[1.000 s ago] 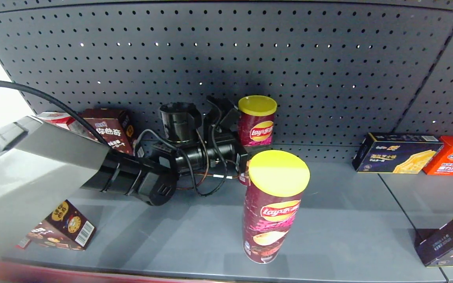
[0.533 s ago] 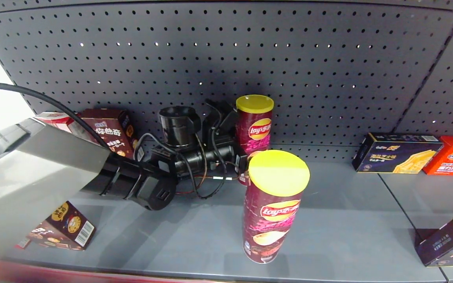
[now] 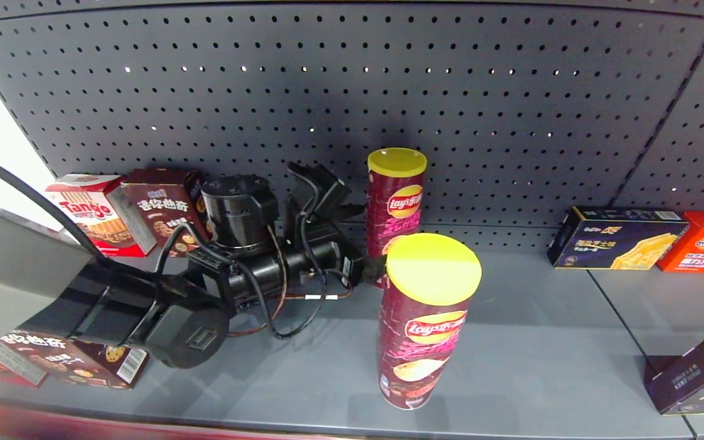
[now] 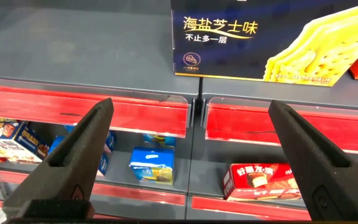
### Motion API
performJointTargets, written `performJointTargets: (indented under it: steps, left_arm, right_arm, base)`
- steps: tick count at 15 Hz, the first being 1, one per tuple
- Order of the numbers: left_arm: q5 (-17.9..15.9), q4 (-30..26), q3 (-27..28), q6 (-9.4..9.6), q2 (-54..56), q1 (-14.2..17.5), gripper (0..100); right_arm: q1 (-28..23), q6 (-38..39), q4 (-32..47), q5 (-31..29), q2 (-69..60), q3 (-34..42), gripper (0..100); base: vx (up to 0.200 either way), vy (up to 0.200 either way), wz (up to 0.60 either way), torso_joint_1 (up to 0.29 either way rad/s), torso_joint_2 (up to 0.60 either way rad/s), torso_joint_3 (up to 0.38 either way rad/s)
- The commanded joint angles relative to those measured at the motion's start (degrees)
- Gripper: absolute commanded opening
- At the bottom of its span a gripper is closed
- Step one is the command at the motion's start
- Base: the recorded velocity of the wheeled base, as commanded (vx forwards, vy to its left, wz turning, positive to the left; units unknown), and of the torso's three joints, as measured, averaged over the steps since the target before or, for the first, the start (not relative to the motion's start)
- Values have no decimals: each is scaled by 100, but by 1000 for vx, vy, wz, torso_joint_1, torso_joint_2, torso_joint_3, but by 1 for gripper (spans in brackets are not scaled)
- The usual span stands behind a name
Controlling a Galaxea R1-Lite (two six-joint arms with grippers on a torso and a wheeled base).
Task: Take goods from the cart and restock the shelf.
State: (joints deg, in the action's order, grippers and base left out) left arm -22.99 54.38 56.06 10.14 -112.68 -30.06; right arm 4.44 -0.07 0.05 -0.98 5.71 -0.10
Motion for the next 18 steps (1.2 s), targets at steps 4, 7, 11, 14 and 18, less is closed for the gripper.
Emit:
performJointTargets:
  steps: [4,7,11,14,18]
  left_arm:
    - [497,2,-324,49,281,-8,100]
    - [673,2,-307,49,246,27,100]
    - [840,2,-315,49,246,79,100]
    - [884,-7,-315,40,246,176,100]
    - [1016,2,-342,14,246,238,100]
  right_arm:
    - [5,-1,-5,1,10,1,100]
    - [5,-1,4,1,10,1,100]
    - [5,-1,4,1,10,1,100]
    - [5,-1,4,1,10,1,100]
    - [5,-1,-5,1,10,1,100]
  base:
    - [0,0,0,0,0,0]
    - [0,0,0,0,0,0]
    - [0,0,0,0,0,0]
    - [0,0,0,0,0,0]
    - [0,0,0,0,0,0]
